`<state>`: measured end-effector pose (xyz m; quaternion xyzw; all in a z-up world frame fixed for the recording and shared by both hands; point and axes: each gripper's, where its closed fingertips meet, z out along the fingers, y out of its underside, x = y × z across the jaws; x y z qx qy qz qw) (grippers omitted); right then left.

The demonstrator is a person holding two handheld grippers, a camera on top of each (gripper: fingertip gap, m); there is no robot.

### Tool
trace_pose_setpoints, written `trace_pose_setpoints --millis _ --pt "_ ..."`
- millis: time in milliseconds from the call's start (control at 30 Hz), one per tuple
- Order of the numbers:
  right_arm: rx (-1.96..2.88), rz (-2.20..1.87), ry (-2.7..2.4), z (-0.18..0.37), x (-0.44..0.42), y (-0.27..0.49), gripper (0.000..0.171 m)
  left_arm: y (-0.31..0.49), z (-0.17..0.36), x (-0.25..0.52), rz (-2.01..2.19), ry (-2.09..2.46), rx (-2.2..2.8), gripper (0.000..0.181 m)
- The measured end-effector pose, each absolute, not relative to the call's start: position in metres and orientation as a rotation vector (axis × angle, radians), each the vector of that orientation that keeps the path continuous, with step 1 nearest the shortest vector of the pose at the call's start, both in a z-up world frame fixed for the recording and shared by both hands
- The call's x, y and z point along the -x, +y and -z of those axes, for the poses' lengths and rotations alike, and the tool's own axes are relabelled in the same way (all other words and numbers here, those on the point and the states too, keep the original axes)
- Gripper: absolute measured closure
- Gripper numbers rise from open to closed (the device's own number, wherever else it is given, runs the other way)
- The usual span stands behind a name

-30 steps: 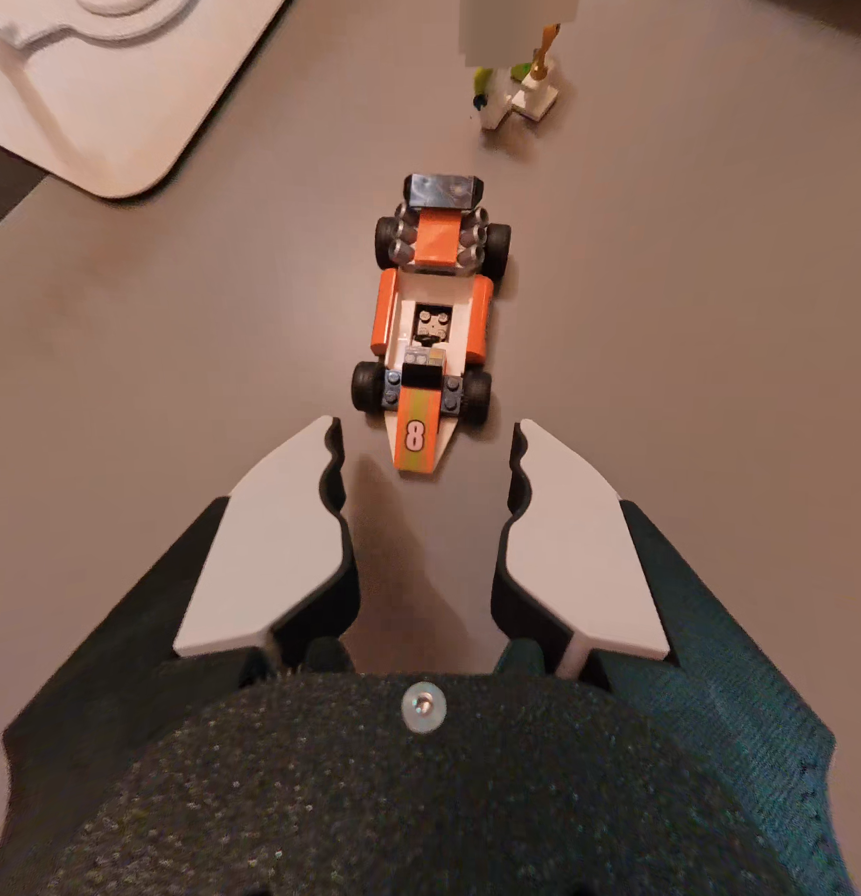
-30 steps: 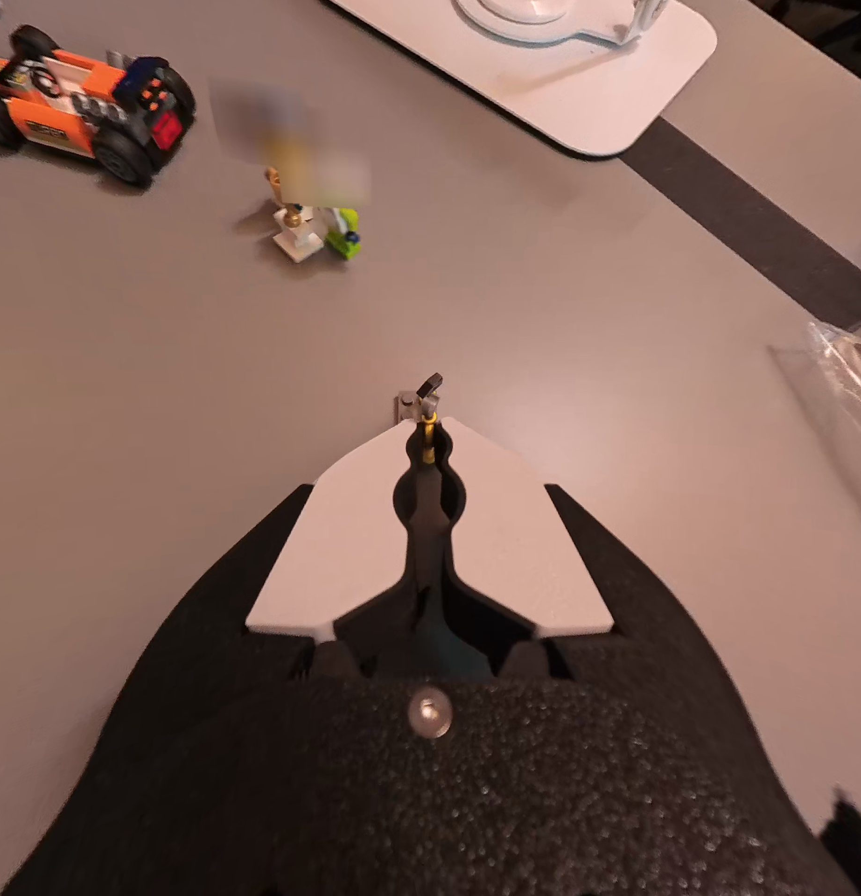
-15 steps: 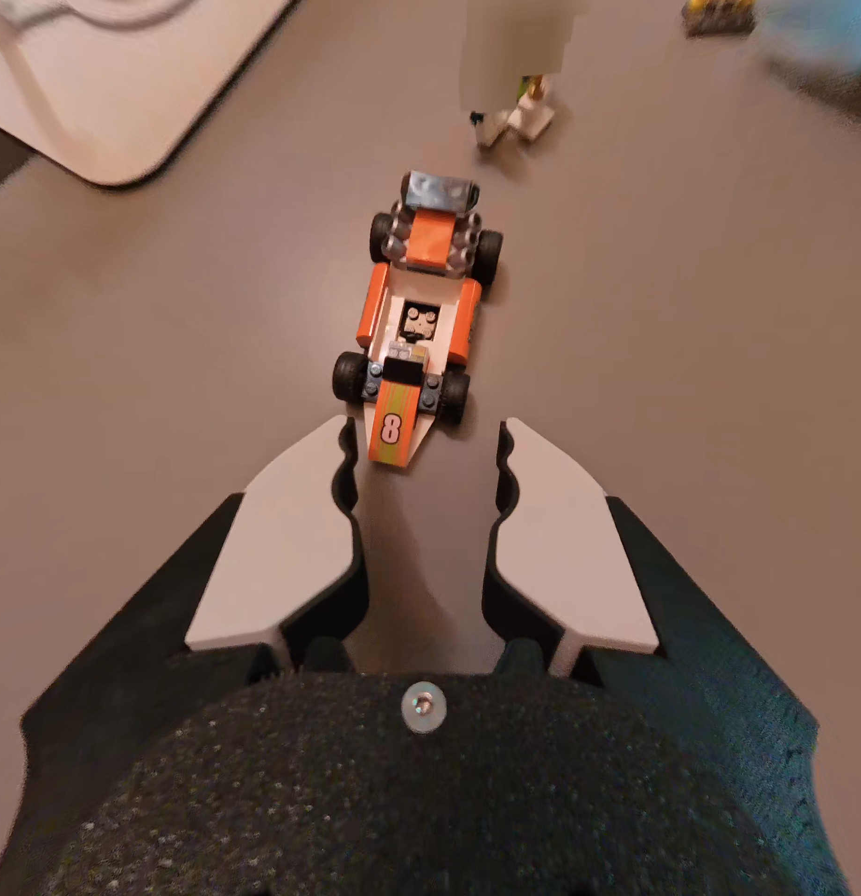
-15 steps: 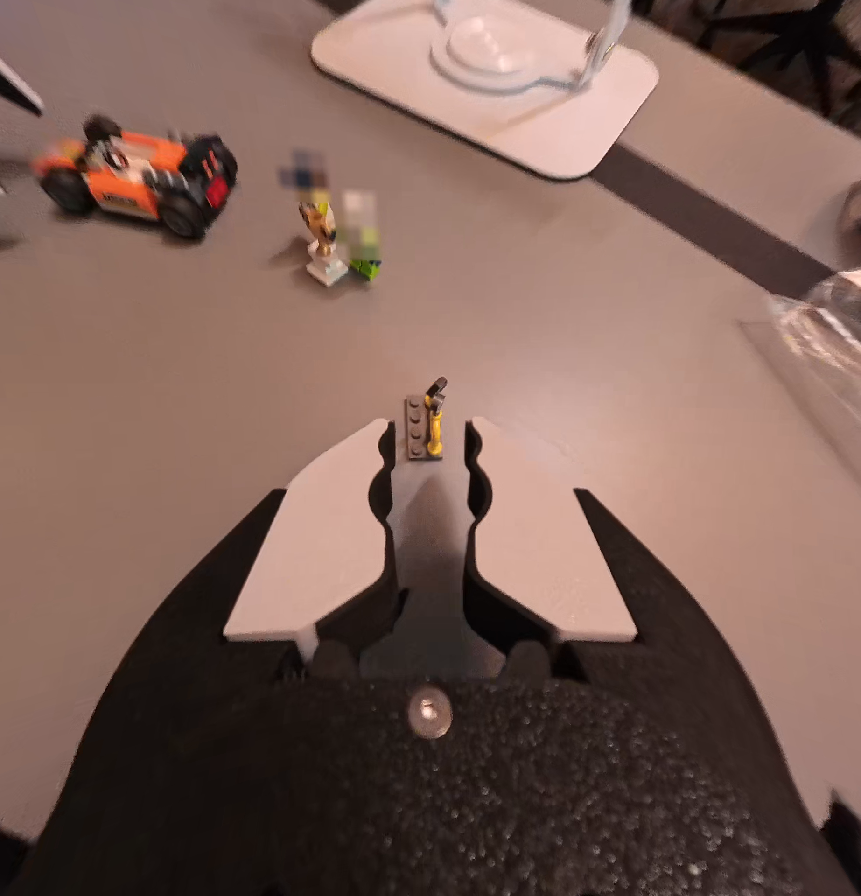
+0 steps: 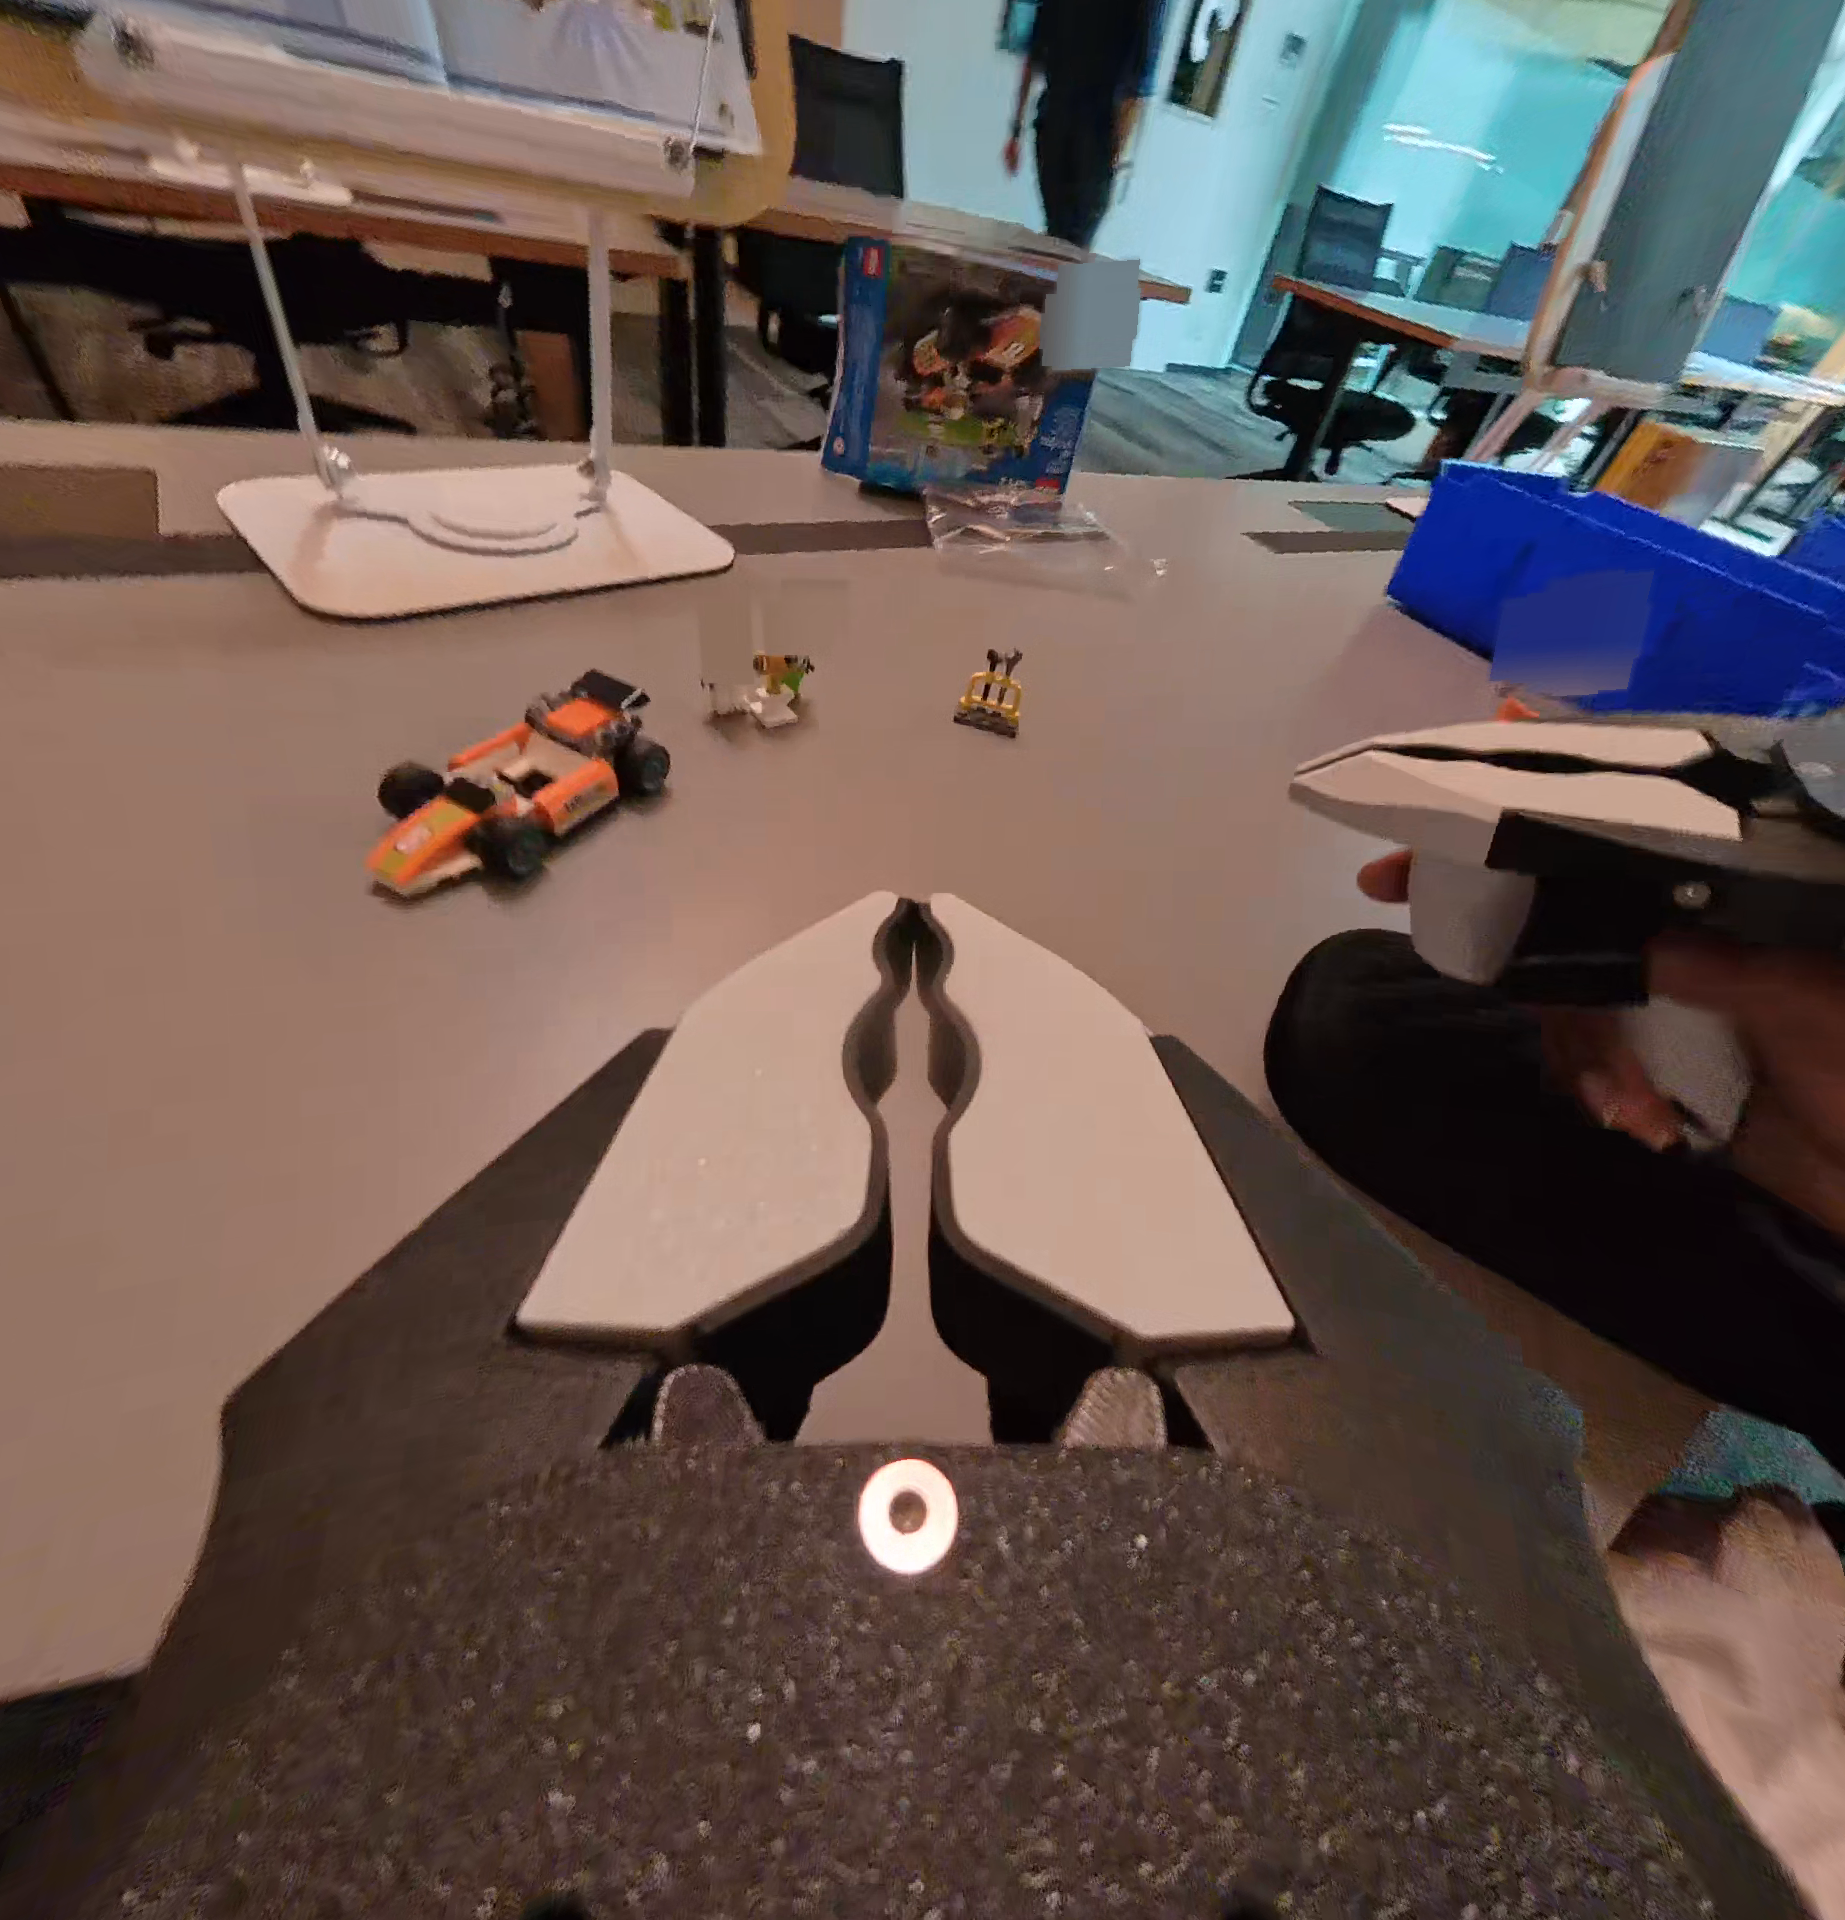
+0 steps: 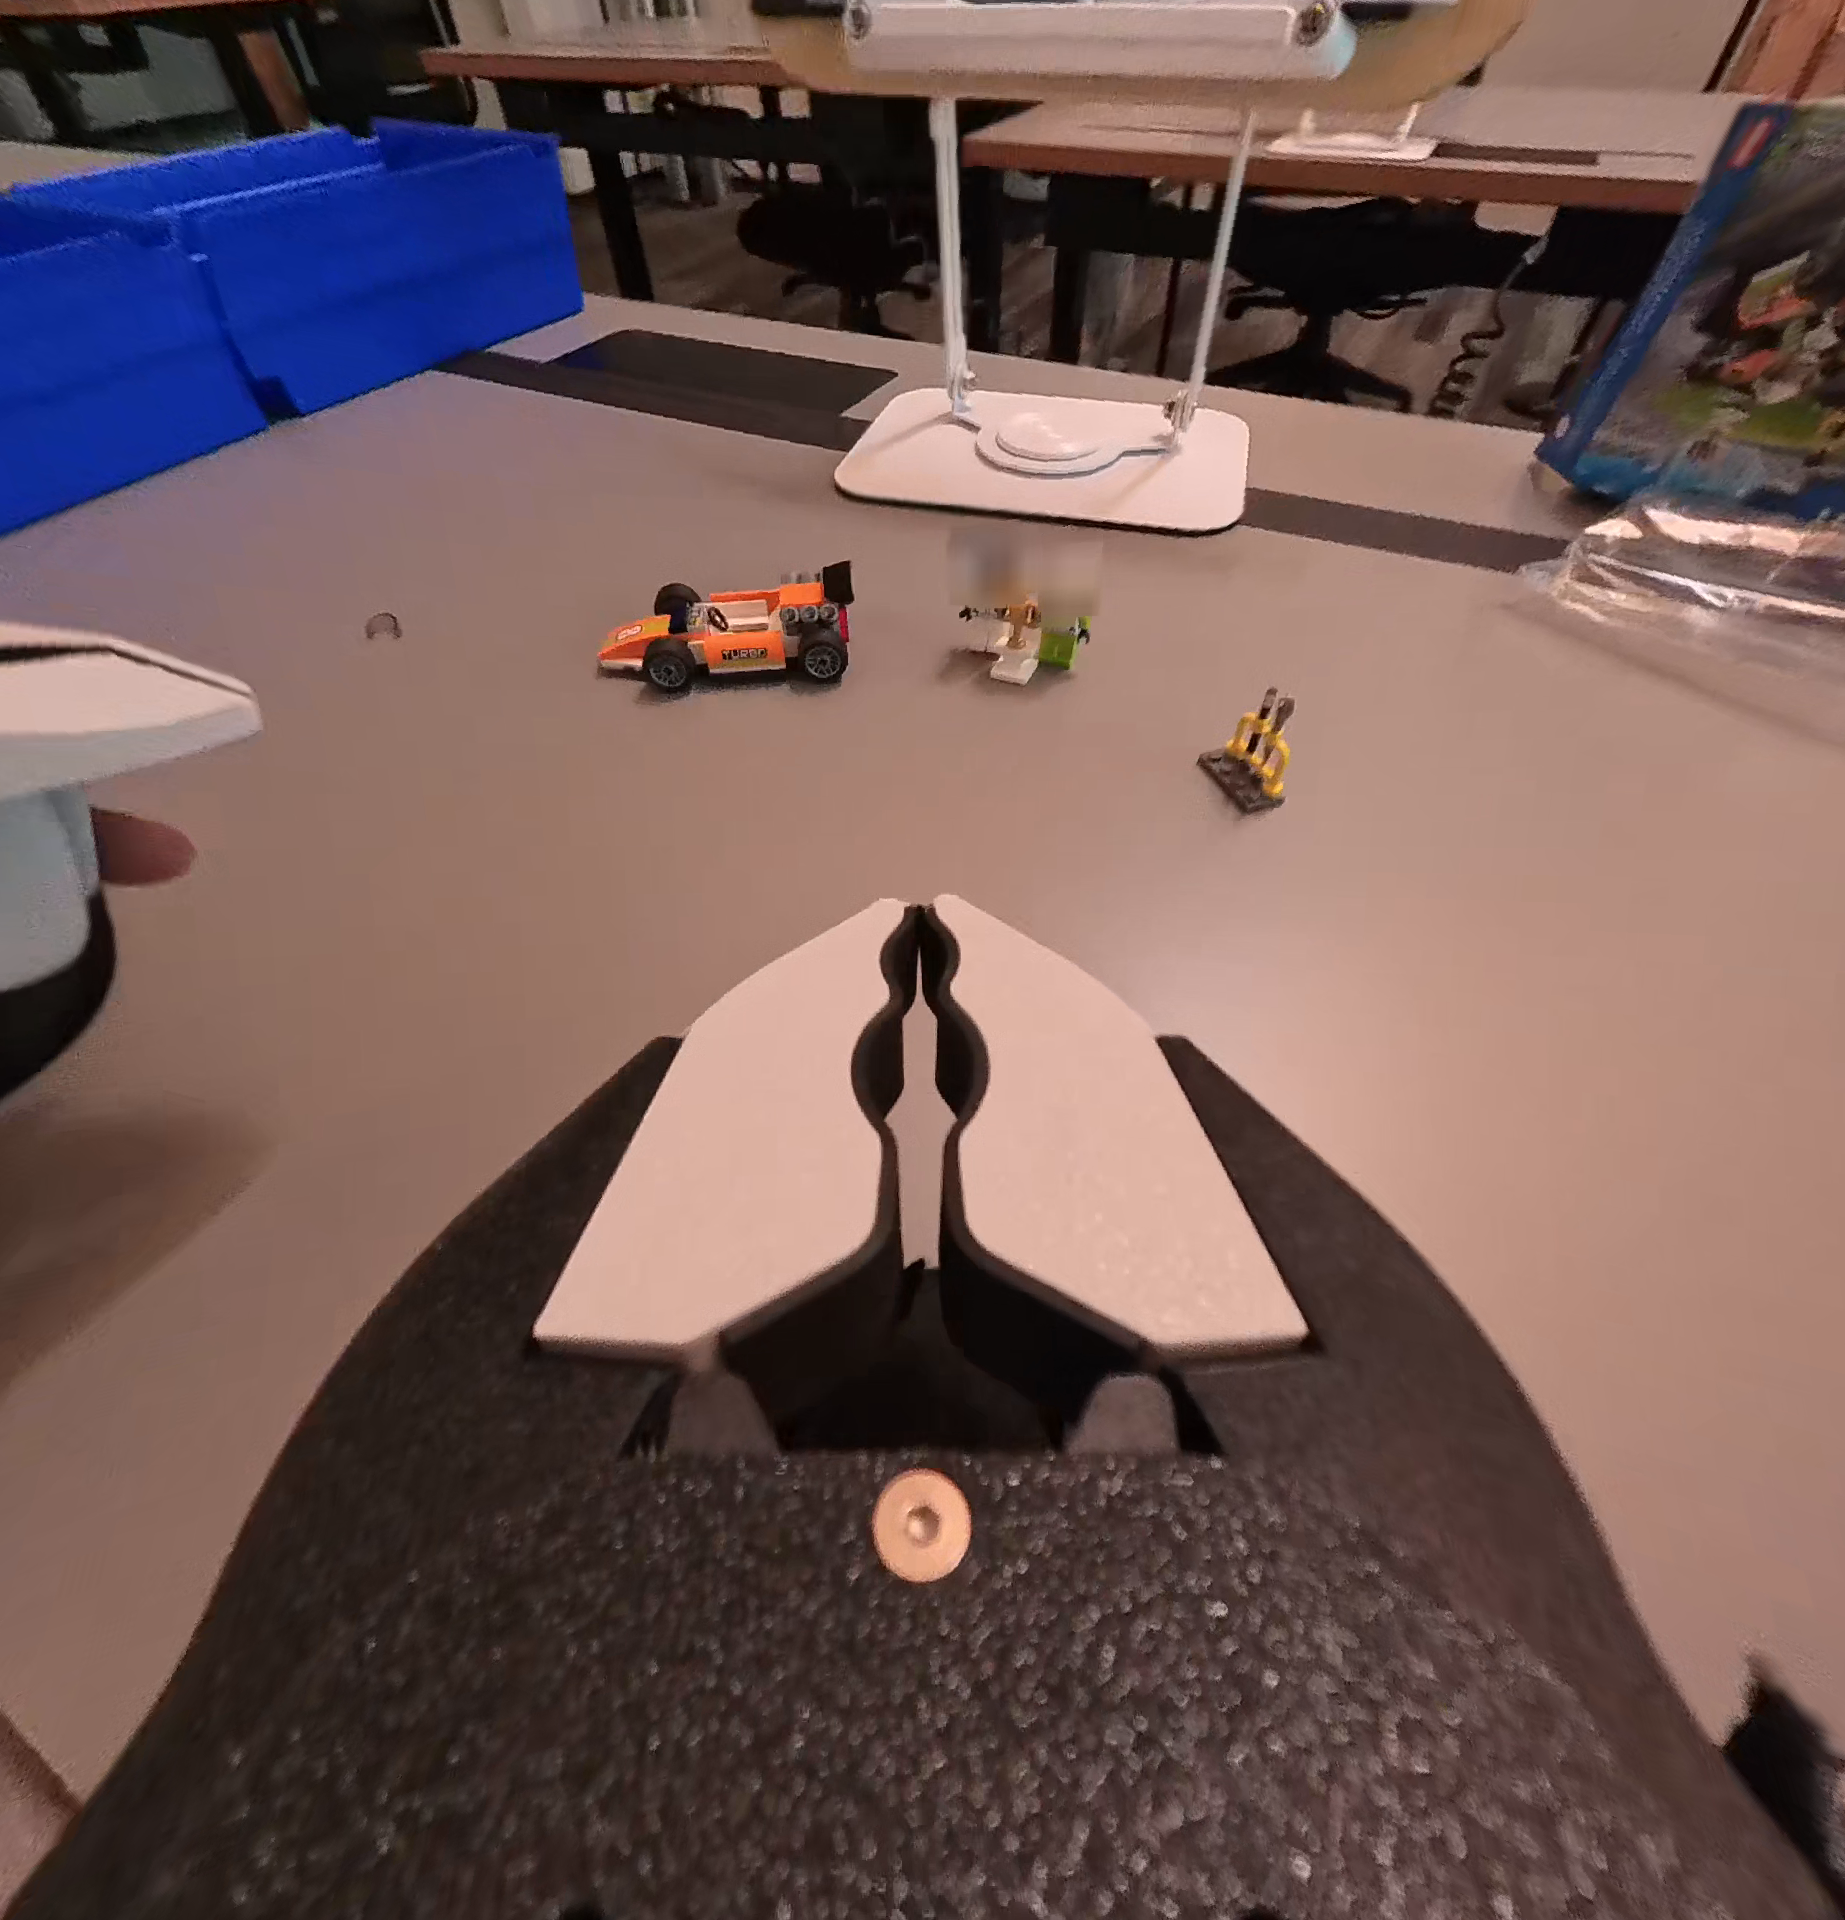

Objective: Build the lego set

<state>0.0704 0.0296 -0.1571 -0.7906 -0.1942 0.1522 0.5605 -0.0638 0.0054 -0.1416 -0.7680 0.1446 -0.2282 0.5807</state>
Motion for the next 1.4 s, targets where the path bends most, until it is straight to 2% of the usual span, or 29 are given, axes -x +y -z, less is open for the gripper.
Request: trace_pose_setpoints --millis 233,533,1400 --pt "1.868 -0.288 -0.323 0.174 -0.076 0.034 0.171 0.018 0.197 0.081 0.337 0.228 1.967 0.181" --pt "1.910 -0.266 -0.269 0.181 -0.082 0.036 0.171 0.029 0.207 0.081 0.177 0.282 2.011 0.181" --pt "1.954 -0.095 -0.375 0.191 -0.075 0.041 0.171 0.064 0.199 0.077 0.141 0.252 1.953 0.181"
